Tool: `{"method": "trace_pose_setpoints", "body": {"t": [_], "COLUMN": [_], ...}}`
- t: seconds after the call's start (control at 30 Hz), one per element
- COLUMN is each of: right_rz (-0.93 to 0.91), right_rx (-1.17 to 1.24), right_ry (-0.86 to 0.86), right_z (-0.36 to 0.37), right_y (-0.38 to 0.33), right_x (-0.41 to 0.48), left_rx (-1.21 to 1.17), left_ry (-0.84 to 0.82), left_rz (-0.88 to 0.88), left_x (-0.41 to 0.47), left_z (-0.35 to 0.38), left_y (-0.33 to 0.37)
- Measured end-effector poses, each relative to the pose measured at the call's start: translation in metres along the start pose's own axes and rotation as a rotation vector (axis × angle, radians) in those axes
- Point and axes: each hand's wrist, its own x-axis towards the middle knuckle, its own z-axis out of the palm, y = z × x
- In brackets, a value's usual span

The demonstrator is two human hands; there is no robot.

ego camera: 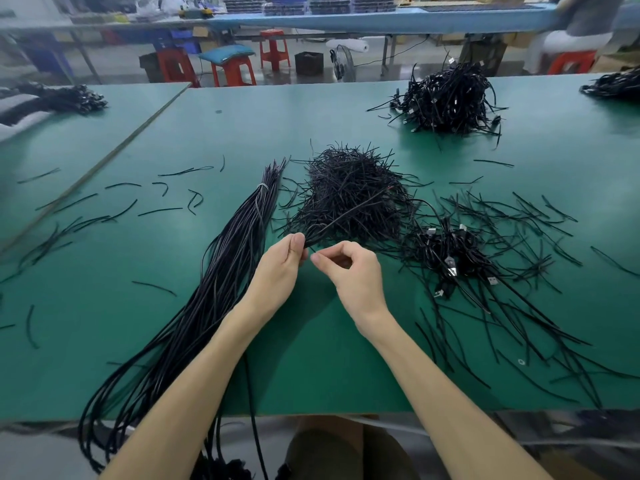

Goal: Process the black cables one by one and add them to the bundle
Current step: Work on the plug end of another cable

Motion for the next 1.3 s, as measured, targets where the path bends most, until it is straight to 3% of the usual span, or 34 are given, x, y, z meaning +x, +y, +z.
{"method": "trace_pose_setpoints", "body": {"t": [0.37, 0.83, 1.3], "right_rz": [0.018, -0.012, -0.115], "right_rx": [0.064, 0.308, 0.305], "right_ry": [-0.113, -0.338, -0.338], "right_z": [-0.004, -0.012, -0.012], "right_y": [-0.009, -0.009, -0.009], "right_x": [-0.005, -0.003, -0.006], "left_rx": [-0.191, -0.236, -0.184], "left_ry": [-0.037, -0.148, -0.176], "left_rz": [-0.099, -0.029, -0.05], "left_x": [0.0, -0.008, -0.01], "left_z": [-0.006, -0.003, -0.004], "left_y": [0.004, 0.013, 0.014]}}
